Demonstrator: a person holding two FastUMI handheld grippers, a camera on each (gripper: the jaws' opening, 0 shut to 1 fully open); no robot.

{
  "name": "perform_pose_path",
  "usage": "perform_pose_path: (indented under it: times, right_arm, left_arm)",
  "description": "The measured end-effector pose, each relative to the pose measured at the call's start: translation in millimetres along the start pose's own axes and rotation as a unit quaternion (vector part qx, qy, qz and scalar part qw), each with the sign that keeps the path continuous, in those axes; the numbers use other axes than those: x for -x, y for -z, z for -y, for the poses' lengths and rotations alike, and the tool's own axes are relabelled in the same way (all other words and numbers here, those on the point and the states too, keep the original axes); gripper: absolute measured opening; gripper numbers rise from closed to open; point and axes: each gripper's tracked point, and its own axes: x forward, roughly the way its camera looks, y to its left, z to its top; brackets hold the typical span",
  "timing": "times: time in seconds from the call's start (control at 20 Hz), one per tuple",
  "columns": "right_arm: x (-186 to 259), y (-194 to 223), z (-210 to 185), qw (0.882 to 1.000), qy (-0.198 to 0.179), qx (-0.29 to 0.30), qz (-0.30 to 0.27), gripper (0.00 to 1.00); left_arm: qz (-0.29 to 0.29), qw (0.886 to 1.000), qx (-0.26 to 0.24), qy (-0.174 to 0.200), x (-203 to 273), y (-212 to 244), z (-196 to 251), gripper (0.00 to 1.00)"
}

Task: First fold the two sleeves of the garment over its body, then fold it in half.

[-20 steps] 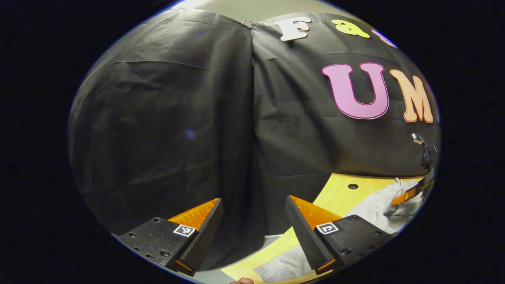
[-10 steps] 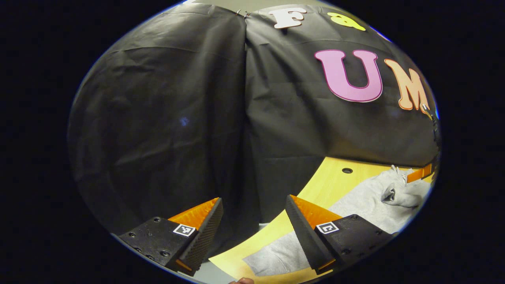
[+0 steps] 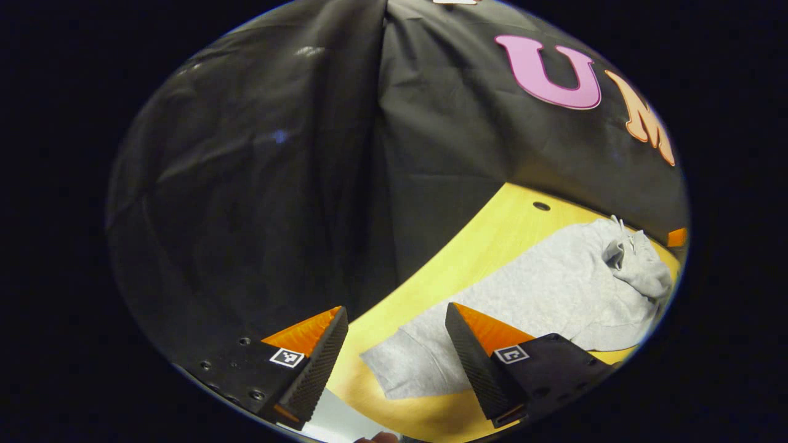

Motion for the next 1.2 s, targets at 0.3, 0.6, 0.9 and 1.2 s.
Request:
perform_pose_path:
  times: [0.3,0.6,0.9,1.2]
  right_arm:
    - [18,8,26,1.0,0.022,-0.007,0.003,0.99]
    - [26,10,35,0.999,0.03,-0.01,0.008,0.99]
    - [28,11,31,1.0,0.025,-0.015,0.011,0.96]
    - [35,19,37,0.999,0.029,-0.01,0.011,0.99]
  left_arm:
    - [-0.067,0.997,0.028,-0.002,-15,42,0,0.96]
    - [-0.104,0.994,0.039,-0.005,-17,61,0,0.97]
    - [-0.108,0.993,0.024,0.027,-19,55,16,0.72]
    - [-0.121,0.991,0.039,0.039,-25,52,30,0.11]
